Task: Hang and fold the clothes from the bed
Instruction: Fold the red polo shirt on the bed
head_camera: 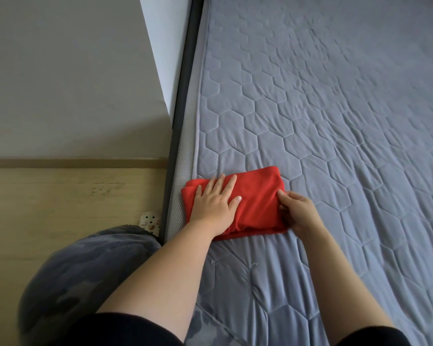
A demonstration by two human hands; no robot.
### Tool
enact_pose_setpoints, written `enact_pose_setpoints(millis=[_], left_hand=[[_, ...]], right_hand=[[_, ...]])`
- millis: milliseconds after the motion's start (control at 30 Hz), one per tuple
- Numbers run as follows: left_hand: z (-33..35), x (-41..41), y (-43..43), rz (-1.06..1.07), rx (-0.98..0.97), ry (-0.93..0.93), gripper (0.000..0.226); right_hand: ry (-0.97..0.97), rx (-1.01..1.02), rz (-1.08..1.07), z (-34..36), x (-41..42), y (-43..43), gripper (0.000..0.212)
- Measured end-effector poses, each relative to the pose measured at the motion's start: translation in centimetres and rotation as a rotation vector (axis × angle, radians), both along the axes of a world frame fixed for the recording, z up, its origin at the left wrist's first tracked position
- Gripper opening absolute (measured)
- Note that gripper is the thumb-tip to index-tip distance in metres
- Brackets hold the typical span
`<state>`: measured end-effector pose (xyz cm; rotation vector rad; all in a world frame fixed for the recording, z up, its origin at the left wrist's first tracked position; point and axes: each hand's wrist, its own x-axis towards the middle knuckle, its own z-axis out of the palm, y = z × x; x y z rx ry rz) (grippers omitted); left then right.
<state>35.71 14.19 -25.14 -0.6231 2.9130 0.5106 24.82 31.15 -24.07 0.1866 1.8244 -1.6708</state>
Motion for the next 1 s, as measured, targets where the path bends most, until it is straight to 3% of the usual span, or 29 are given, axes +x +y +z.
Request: enact_pose_setpoints(millis=[67,133,267,367,467,533,600,733,833,1000], left_hand=[[0.0,0.1,0.1,-0.004,-0.016,0.008,0.058],[0.0,0.3,0.2,-0.012,-0.039,0.017,0.057],[-0.1,0.6,0.5,-0.025,-0.098,0.020,0.058],[-0.2,0.6,0.8,-0.018,-0.136,0.020,0.059],[-0.4,0.3,1.1,-0.004,-0.178,0.002,0.060],[-0.5,0.2,1.1,-0.016,-0.190,-0.025,0.060],[-0.5,0.3,0.8,-0.033,-0.168,-0.023,0.060],[-0.7,0.9,0.1,-0.058,-0.096,0.043,0.057],[-1.1,1.0,-0.6,0.021,-0.053,0.051,0.054],[-1.3,1.5,-2.3,0.357,0.104,-0.024,0.052]], right_hand=[[-0.075,-0.016,-0.144,-0.3,-0.2,0.0,0.027],[-0.056,0.095,-0.254,-0.6,-0.4,-0.2,0.034],[0.367,0.674,-0.086,-1.1,0.7,-0.7,0.024],[0.581,0.898,0.037,-0.4,1.7,-1.2,0.017],[1.058,0.708,-0.012,1.2,1.9,-2.2,0.036],[1.325,0.571,-0.007,2.2,2.1,-3.3,0.036],[1.326,0.561,0.165,1.9,1.8,-4.5,0.033],[1.051,0.795,0.440,-2.2,0.9,-4.3,0.041],[0.971,0.712,0.312,-4.0,0.5,-3.4,0.042],[0.923,0.703,0.138,-4.1,0.9,-3.8,0.040]])
